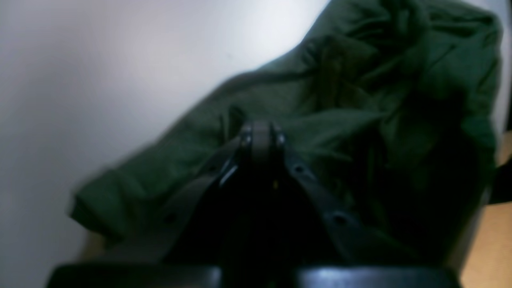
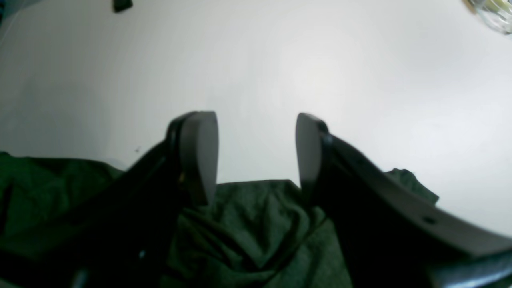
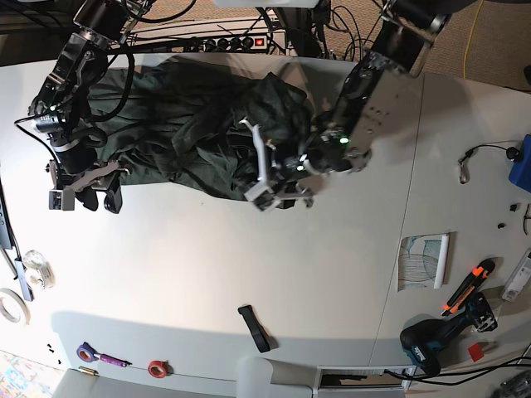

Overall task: Layout the t-shirt on the table in an organized manner, then fold the t-shirt properly
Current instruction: 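Press and adjust the folded layer with the left gripper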

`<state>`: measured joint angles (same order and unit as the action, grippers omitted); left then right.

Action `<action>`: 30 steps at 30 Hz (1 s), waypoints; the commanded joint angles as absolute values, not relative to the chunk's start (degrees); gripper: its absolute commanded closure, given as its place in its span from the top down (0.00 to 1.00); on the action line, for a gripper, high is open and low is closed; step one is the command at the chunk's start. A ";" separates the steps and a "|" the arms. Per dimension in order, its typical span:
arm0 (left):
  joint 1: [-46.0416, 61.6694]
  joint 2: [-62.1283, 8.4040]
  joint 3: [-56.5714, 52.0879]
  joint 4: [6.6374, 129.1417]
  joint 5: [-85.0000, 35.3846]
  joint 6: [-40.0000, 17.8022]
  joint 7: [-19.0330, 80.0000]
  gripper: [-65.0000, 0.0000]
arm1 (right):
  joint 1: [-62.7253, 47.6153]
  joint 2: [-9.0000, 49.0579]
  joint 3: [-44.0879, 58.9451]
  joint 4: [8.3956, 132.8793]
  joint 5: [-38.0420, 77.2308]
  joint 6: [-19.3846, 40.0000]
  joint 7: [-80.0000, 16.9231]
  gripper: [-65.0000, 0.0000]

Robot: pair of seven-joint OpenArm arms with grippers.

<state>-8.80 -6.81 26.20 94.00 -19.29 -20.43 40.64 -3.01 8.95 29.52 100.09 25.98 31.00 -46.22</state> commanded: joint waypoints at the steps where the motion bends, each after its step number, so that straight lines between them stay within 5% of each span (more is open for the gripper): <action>1: -10.37 -6.39 26.68 94.96 -19.14 -20.47 39.53 0.00 | -2.24 9.15 29.69 101.14 26.94 31.00 -44.53 0.47; 4: -11.42 -6.44 27.05 94.96 -18.94 -20.53 39.83 0.00 | -2.24 8.27 29.69 101.14 26.94 31.03 -44.53 0.47; 7: -12.45 -6.74 25.15 94.98 -22.24 -21.17 40.93 0.37 | -2.24 7.68 29.69 101.14 26.92 31.05 -44.53 0.47; 9: -13.06 -6.72 22.28 95.00 -24.80 -22.55 43.44 0.48 | -2.24 7.20 29.69 101.14 26.94 31.03 -44.53 0.47; 17: -12.34 -6.87 7.44 95.00 -35.94 -29.91 58.37 0.48 | -2.22 7.16 29.69 101.14 26.94 31.05 -44.53 0.47; 30: -3.55 -10.17 5.87 94.98 -37.28 -32.91 55.33 0.40 | -2.24 7.14 29.69 101.14 26.92 31.05 -44.53 0.47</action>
